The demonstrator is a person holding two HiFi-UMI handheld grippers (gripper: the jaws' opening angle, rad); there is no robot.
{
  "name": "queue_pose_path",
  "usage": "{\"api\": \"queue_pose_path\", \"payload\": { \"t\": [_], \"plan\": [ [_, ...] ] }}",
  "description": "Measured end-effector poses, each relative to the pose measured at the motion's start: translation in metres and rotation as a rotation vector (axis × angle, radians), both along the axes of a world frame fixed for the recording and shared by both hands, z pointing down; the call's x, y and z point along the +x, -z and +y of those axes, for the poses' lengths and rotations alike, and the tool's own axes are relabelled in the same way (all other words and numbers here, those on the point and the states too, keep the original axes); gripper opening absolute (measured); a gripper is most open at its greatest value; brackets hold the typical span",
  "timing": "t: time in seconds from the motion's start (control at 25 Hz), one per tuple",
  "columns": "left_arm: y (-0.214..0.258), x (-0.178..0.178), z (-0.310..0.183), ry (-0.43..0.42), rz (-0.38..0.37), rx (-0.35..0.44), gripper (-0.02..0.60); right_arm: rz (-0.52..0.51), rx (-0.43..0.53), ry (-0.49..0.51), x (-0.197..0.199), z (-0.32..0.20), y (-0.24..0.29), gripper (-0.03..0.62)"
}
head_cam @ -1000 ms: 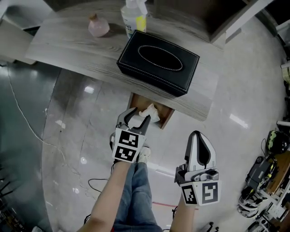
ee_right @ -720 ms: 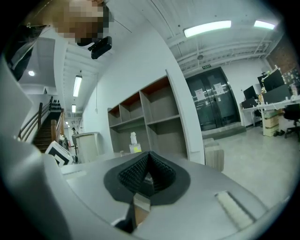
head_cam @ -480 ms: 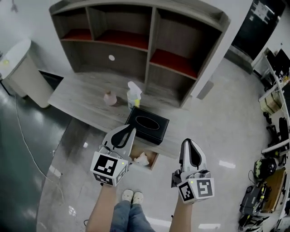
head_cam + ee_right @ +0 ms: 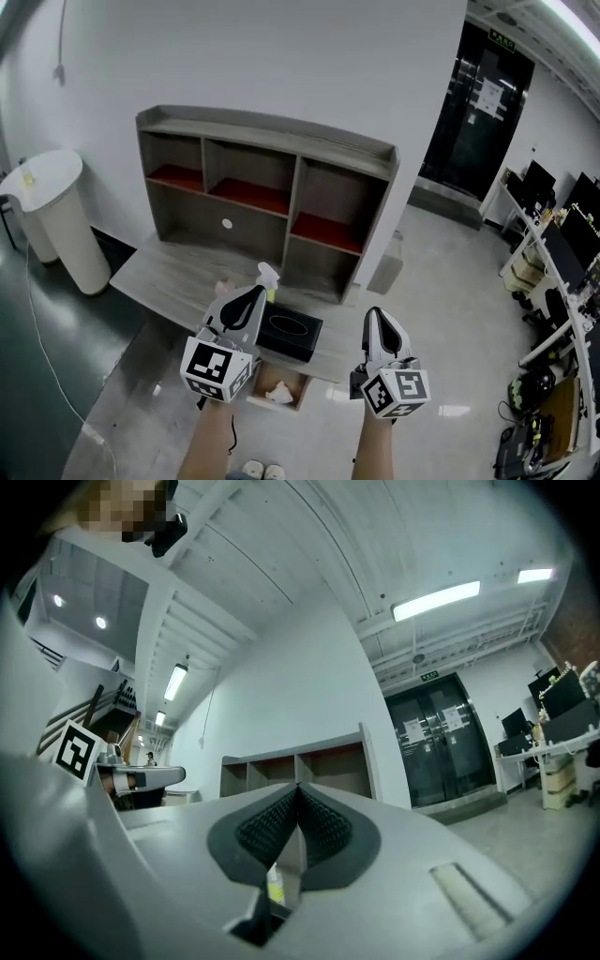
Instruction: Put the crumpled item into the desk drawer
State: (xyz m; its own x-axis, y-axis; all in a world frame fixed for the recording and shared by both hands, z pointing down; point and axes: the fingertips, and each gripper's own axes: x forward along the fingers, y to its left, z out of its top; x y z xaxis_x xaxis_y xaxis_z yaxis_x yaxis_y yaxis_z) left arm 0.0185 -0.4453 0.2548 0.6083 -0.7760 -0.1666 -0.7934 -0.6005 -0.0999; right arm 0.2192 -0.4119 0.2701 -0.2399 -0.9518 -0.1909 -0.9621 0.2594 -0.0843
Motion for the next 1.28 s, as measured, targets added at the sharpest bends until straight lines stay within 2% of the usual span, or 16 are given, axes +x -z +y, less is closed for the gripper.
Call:
{"api": "queue_pose_path", "payload": {
  "t": [0.24, 0.68, 1.28],
  "plan": [
    [0.019, -0.006, 0.016, -0.018, 0.011, 0.039, 0.000, 0.005, 0.023, -0.013, -0.006, 0.021, 0.012, 0.012],
    [0.017, -0.008, 0.034, -0.042, 0.001, 0.036, 0.000, 0.031, 0.017, -0.038, -0.011, 0.042, 0.011, 0.011],
    [0.003, -0.022, 0.038, -0.015, 0.003, 0.013, 0.000, 0.037, -0.005, -0.026, -0.016, 0.041, 0.000, 0.011]
  ]
}}
